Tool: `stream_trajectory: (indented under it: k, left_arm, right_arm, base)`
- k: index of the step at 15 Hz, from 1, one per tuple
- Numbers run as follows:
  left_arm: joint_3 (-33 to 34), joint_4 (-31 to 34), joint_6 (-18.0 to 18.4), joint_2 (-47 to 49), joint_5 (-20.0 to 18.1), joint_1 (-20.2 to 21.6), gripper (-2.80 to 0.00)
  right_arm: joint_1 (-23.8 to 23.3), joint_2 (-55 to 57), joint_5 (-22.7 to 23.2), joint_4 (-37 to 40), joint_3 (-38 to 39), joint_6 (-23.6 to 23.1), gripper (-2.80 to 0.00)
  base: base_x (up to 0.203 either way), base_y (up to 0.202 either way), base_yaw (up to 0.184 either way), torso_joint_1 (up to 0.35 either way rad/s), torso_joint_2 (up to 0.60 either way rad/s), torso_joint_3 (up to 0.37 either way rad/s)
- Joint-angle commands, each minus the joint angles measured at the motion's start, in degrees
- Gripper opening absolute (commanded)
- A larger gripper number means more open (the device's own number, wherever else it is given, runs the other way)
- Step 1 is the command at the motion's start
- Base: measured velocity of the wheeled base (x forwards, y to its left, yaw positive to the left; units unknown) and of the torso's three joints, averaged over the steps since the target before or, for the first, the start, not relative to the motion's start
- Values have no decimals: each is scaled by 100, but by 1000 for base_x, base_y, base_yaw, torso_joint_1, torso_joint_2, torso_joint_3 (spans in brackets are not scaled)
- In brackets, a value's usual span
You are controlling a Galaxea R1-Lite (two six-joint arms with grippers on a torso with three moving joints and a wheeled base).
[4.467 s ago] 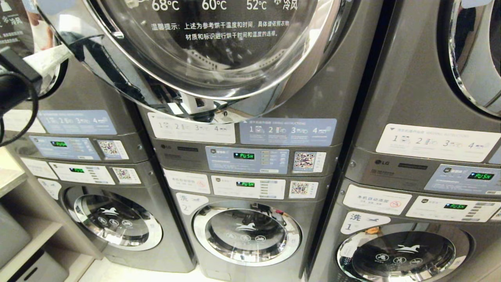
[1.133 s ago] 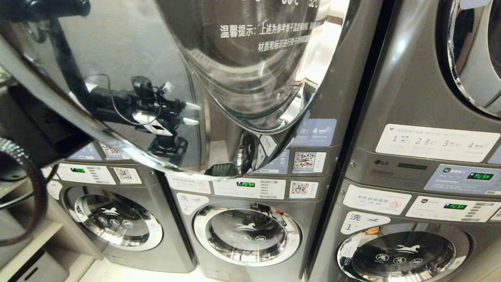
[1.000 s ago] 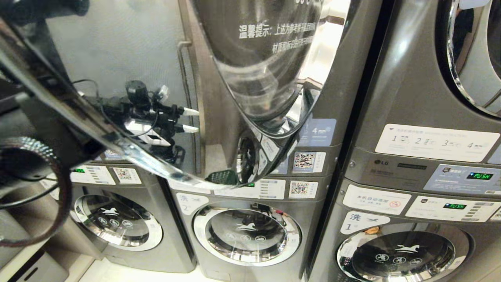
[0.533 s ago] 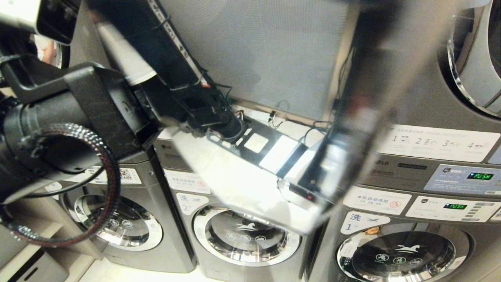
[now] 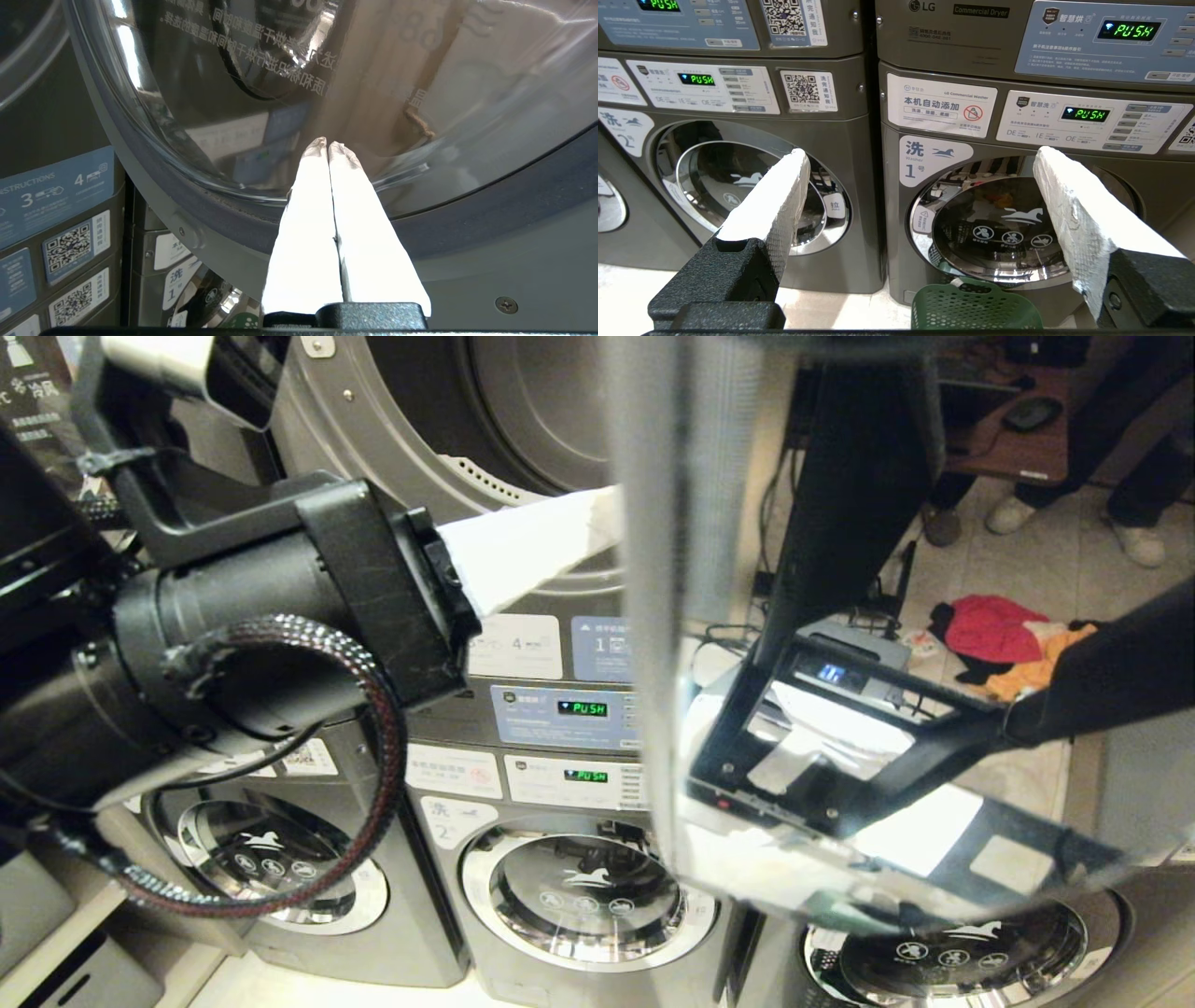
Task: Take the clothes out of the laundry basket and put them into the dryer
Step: Open the dryer
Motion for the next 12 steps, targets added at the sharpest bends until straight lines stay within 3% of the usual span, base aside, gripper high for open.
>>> stream_trajectory:
  k: [1, 4, 5, 7, 9, 12]
  left_arm:
    - [-19, -24, -11, 56, -16, -41, -280]
    - [29, -7, -11, -6, 27, -38, -280]
    - [65, 1, 55, -11, 204, -1, -280]
    - [221, 17, 254, -57, 954, 299, -280]
    - [604, 24, 319, -244, 1390, 1058, -280]
    - [1736, 91, 347, -812, 1505, 2624, -280]
  right_arm:
    - [-2, 9, 0, -2, 35, 0, 0]
    - [-2, 9, 0, -2, 35, 0, 0]
    - [-2, 9, 0, -2, 35, 0, 0]
    - [-2, 9, 0, -2, 35, 0, 0]
    - [0, 9, 0, -2, 35, 0, 0]
    - [-2, 9, 0, -2, 35, 0, 0]
  base:
    - [0, 0, 0, 0, 0, 0]
    - [0, 0, 0, 0, 0, 0]
    - [0, 0, 0, 0, 0, 0]
    - [0, 0, 0, 0, 0, 0]
    - [0, 0, 0, 0, 0, 0]
    - [0, 0, 0, 0, 0, 0]
